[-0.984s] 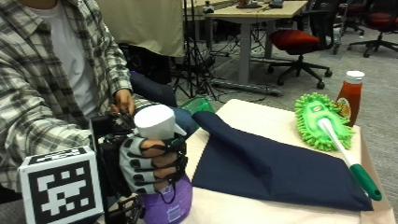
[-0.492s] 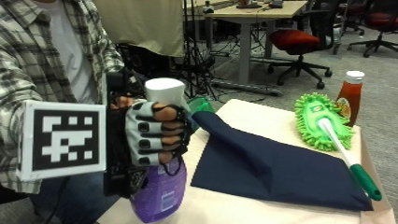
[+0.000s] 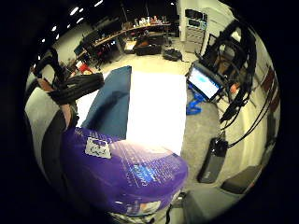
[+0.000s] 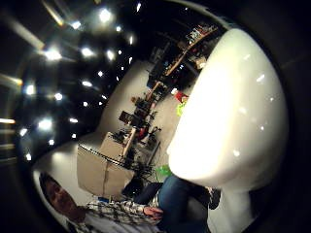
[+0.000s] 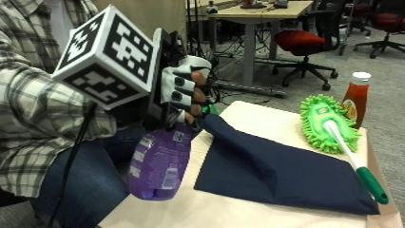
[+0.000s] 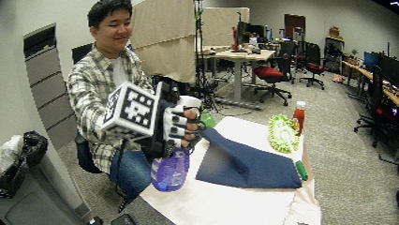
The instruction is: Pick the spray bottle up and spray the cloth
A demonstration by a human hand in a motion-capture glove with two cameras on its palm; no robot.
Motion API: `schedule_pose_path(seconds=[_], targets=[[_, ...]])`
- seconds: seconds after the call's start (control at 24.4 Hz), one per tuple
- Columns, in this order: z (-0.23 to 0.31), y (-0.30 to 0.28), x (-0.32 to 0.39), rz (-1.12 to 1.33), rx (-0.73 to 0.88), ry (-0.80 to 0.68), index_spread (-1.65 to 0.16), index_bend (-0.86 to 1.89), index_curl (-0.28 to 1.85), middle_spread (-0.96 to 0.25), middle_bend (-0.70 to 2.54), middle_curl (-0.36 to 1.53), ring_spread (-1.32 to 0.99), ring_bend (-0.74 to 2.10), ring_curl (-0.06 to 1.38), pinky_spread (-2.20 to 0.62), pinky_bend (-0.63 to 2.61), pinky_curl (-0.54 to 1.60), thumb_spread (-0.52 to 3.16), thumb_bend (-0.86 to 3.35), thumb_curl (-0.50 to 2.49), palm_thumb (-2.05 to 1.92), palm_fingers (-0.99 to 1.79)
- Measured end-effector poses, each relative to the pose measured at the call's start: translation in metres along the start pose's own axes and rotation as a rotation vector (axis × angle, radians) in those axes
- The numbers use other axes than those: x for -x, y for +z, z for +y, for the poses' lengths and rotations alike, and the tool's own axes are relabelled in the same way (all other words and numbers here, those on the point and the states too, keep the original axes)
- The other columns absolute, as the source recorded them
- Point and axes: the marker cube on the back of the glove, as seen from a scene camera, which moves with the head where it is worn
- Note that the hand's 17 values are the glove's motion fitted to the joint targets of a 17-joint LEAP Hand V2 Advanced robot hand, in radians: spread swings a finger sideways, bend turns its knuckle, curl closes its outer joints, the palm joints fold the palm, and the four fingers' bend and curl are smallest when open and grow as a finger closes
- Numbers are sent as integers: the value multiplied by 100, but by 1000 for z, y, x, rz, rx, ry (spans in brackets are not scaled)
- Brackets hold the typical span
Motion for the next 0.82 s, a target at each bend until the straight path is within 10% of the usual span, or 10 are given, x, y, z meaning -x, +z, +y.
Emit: schedule_pose_path(seconds=[0.82], targets=[[-15,94,81,648,430,-288,-30,19,56,-20,51,52,-24,56,48,-13,38,40,12,-3,77,108,127]])
